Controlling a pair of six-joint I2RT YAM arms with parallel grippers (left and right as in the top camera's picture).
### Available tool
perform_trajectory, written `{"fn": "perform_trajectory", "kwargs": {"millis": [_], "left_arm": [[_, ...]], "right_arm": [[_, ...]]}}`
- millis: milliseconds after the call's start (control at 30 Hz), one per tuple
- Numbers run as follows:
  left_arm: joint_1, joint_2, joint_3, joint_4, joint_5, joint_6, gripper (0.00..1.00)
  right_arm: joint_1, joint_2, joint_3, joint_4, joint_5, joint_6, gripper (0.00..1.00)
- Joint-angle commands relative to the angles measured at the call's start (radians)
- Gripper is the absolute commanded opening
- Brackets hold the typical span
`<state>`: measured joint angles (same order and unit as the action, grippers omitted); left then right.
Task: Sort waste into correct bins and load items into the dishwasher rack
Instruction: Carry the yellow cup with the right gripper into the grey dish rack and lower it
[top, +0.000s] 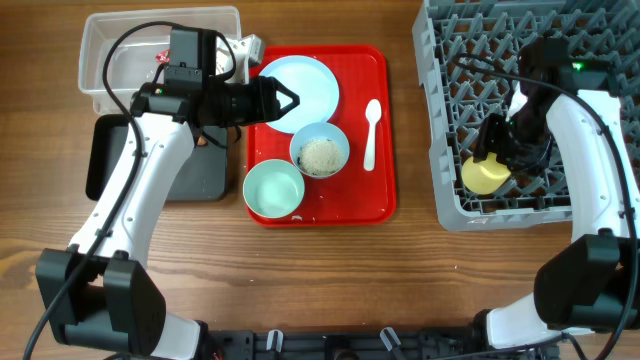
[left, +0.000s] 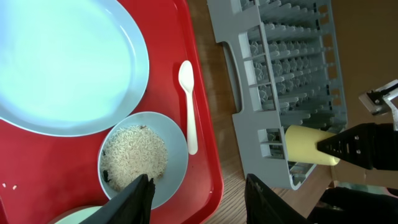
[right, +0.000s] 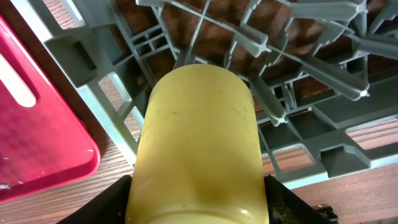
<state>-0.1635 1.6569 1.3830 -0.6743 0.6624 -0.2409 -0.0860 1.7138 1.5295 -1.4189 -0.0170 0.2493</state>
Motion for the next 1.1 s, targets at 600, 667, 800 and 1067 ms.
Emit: {"fn": "perform_trajectory", "kwargs": {"millis": [600,667,800,1067], "left_arm": [[-0.002,-0.006,0.01,-0.008,-0.007,0.025,0.48],[-0.002,-0.006,0.01,-0.009,-0.007,0.025,0.48],[-0.002,-0.006,0.01,-0.021,-0.02,0.028,0.48],[-0.002,-0.006,0.01,-0.034,-0.048,0.028,0.48]], "right_arm": [[-0.005,-0.001,0.087,-0.114,-0.018,-0.078,0.39],[-0.005,-0.001,0.083,-0.105,-0.018,-0.078,0.4],[-0.005,-0.001,0.047,-0.081,-0.017,-0.079,0.4],[-0.005,-0.001,-0.034,-0.029,-0.017,-0.09,0.47]]}}
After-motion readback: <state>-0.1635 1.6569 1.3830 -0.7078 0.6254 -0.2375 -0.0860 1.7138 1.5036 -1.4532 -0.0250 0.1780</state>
